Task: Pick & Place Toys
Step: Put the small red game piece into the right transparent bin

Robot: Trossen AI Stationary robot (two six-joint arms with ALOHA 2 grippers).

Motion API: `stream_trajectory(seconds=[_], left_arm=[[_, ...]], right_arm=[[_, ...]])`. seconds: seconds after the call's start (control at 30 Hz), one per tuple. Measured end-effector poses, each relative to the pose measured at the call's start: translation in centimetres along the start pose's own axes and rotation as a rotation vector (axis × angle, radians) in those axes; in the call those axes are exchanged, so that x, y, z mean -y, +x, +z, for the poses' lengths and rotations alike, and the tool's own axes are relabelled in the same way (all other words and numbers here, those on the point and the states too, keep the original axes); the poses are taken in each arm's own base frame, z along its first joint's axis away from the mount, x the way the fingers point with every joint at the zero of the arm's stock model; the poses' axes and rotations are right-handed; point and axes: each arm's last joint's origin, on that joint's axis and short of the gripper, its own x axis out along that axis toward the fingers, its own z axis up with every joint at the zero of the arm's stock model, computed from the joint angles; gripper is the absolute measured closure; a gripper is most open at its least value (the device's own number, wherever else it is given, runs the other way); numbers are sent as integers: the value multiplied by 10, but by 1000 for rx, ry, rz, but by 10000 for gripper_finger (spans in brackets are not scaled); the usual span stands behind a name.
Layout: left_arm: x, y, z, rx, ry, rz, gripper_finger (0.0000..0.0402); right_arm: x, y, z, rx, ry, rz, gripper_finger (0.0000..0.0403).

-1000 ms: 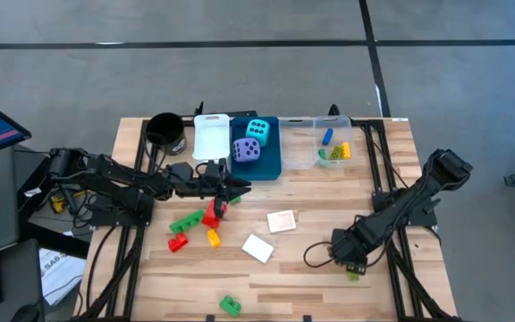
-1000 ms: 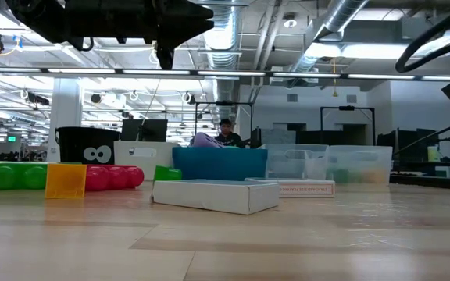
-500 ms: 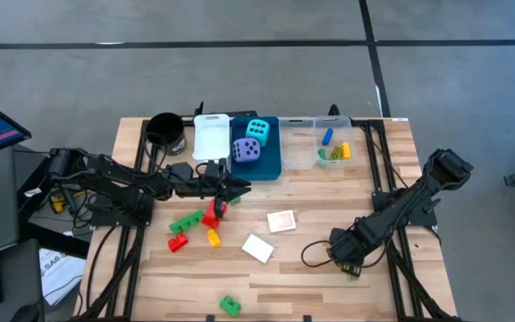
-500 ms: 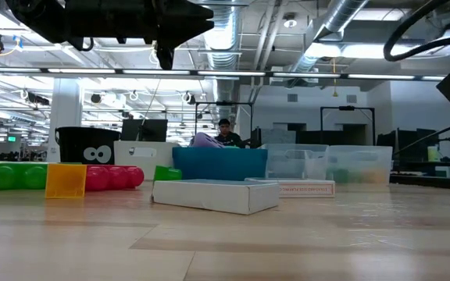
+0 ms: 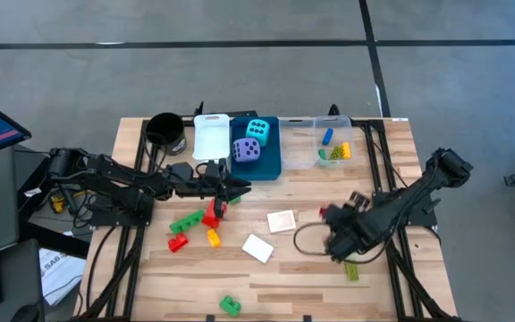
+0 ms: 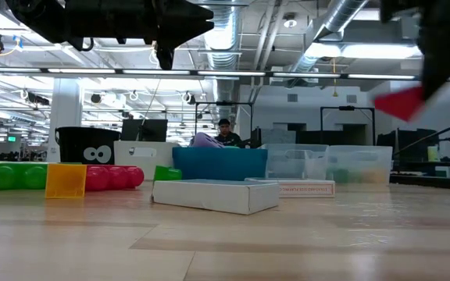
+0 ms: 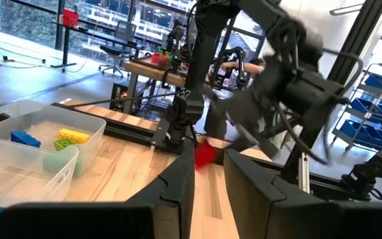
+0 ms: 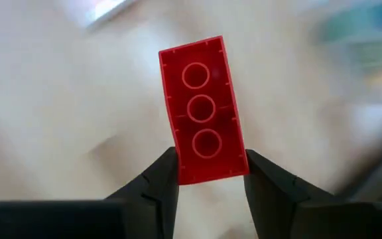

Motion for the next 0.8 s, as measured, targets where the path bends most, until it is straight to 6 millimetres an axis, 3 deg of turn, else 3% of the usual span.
stream_trajectory(seconds=[0.1, 0.3, 0.63, 0.8], left_arm=[[0, 0, -1, -7, 0, 1, 325], [-1, 0, -5, -55, -14, 15, 325], [0, 0, -7, -70, -103, 15, 325], [0, 0, -6, -57, -102, 19, 325]], right_arm=[[23, -12, 14, 68, 92, -177, 270], [61, -12, 47, 216, 274, -207, 270], [145, 14, 80, 72, 405, -376, 270], [176, 28, 93, 26, 426, -367, 270]])
